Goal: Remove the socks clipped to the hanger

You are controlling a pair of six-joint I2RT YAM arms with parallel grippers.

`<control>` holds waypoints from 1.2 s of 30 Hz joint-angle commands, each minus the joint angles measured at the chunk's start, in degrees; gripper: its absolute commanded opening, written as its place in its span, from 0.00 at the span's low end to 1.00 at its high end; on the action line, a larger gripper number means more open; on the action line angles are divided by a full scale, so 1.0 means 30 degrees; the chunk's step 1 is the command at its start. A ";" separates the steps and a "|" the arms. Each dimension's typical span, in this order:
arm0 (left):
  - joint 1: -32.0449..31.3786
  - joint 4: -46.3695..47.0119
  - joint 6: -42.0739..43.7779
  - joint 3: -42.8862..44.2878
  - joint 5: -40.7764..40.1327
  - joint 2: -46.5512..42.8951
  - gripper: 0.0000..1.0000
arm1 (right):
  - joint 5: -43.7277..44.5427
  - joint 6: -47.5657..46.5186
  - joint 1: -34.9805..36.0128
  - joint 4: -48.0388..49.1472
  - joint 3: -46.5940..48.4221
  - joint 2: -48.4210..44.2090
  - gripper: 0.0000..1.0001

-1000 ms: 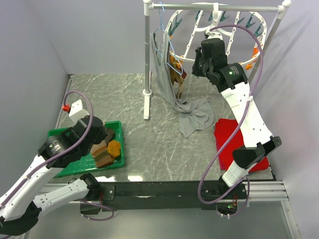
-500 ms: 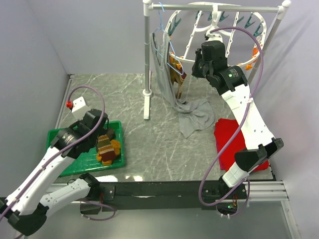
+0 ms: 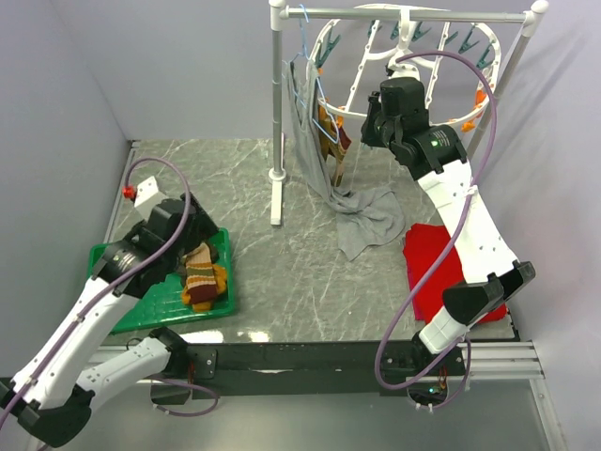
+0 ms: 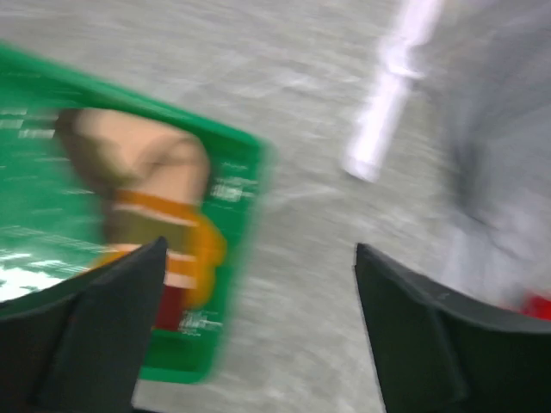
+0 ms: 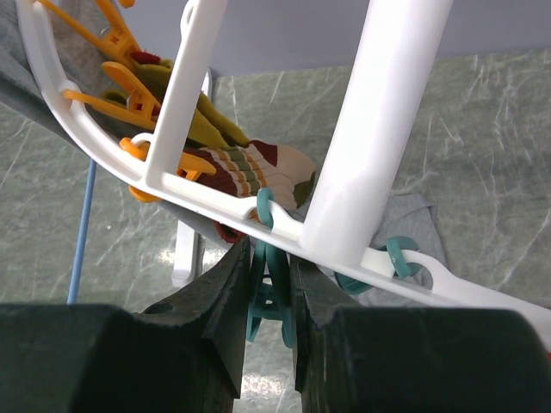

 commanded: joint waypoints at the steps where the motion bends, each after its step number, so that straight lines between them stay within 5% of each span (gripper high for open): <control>1: 0.0078 0.8341 0.1999 -0.1077 0.7925 -0.1786 0.86 | -0.1034 -0.0119 0.0100 -0.0814 0.0383 -0.0902 0.07; 3: 0.0049 1.2725 0.1566 -0.3821 1.2341 -0.2228 0.77 | -0.1387 -0.0003 0.0129 -0.1078 0.0735 -0.0873 0.08; 6: -0.0505 1.8535 0.0477 -0.5562 1.4355 -0.0716 0.63 | -0.2149 0.0086 0.0100 -0.1371 0.1057 -0.0902 0.08; 11: -0.3927 2.2606 0.4247 -0.3814 1.0057 0.3797 0.65 | -0.2590 0.0232 0.0100 -0.1459 0.1088 -0.1136 0.09; 18: -0.5077 2.8290 0.6101 -0.0445 0.8587 1.1854 0.71 | -0.3117 0.0233 -0.0017 -0.1723 0.1526 -0.1400 0.09; 30: -0.5400 2.6020 0.6718 0.8256 0.3786 1.9681 0.76 | -0.3614 -0.0002 -0.0925 -0.1460 0.0239 -0.2483 0.09; 36: -0.5430 2.5811 0.7156 1.0016 0.3224 2.1557 0.65 | -0.3966 -0.0061 -0.1160 -0.1283 -0.0406 -0.3099 0.09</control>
